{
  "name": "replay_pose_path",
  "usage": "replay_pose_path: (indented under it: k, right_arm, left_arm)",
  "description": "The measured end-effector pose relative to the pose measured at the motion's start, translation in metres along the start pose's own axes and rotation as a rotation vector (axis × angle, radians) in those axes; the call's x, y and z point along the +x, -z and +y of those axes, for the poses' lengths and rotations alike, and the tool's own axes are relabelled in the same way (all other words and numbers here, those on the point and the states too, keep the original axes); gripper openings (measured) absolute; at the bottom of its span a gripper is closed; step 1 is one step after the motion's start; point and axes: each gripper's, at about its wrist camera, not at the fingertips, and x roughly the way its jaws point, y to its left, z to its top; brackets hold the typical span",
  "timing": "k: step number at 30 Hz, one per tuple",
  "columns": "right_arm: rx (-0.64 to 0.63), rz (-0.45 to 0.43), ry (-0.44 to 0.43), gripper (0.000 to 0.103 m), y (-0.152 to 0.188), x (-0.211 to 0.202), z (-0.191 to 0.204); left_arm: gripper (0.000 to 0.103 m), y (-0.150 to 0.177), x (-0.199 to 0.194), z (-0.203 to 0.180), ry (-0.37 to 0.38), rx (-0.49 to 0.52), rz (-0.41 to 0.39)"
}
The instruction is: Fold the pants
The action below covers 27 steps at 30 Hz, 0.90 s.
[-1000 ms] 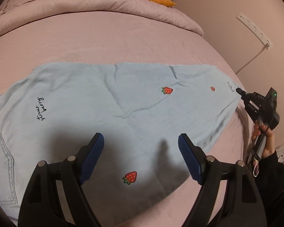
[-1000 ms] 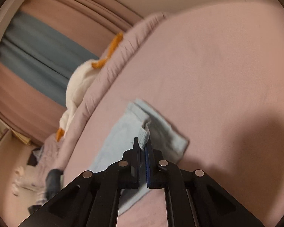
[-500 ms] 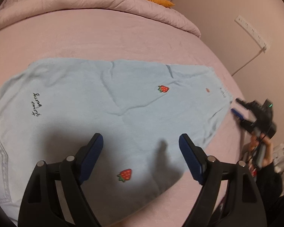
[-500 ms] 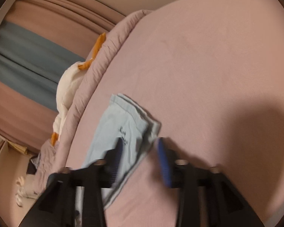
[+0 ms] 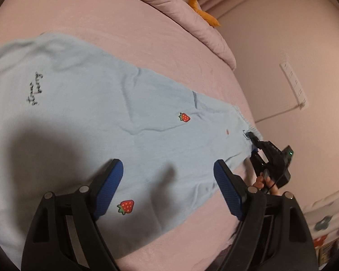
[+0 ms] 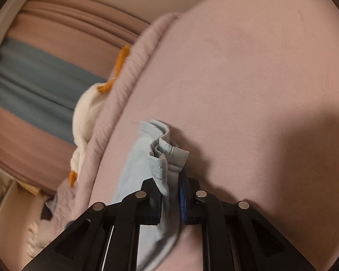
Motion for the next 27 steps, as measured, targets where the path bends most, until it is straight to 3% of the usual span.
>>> replay_pose_path:
  k: [3,5,9,13,18,19,21,22,27]
  right_arm:
    - [-0.243,-0.017,-0.017,0.014,0.011,-0.009,0.062]
    - [-0.435,0.000,-0.038,0.014,0.031,-0.011,0.110]
    - [-0.831,0.043,-0.048,0.014,0.112,-0.010,0.191]
    - [-1.058,0.111,-0.093,0.014,0.196,-0.002,0.219]
    - [-1.189,0.220,-0.160,0.014,0.270,0.017,0.225]
    - [-1.209,0.229,-0.149,0.014,0.277,0.021,0.227]
    - [-1.232,0.228,-0.133,0.014,0.284,0.024,0.229]
    - [-1.231,0.217,-0.129,0.014,0.283,0.023,0.232]
    - [-1.192,0.223,-0.166,0.014,0.280,0.012,0.227]
  left_arm:
    - [0.082,-0.002,-0.007,0.003,0.044,-0.043,-0.014]
    - [0.082,-0.002,-0.010,0.007,0.114,-0.095,-0.018]
    - [0.083,-0.001,-0.015,0.016,0.252,-0.204,-0.026]
    - [0.092,-0.002,-0.007,0.021,0.376,-0.302,-0.006]
    - [0.090,-0.010,0.000,0.019,0.412,-0.345,-0.001]
    - [0.086,-0.013,-0.001,0.018,0.405,-0.344,-0.016]
    - [0.056,-0.018,-0.006,0.015,0.346,-0.321,-0.049]
    - [0.028,-0.021,-0.006,0.014,0.323,-0.298,-0.041]
    - [0.015,-0.027,-0.028,0.007,0.224,-0.156,-0.100]
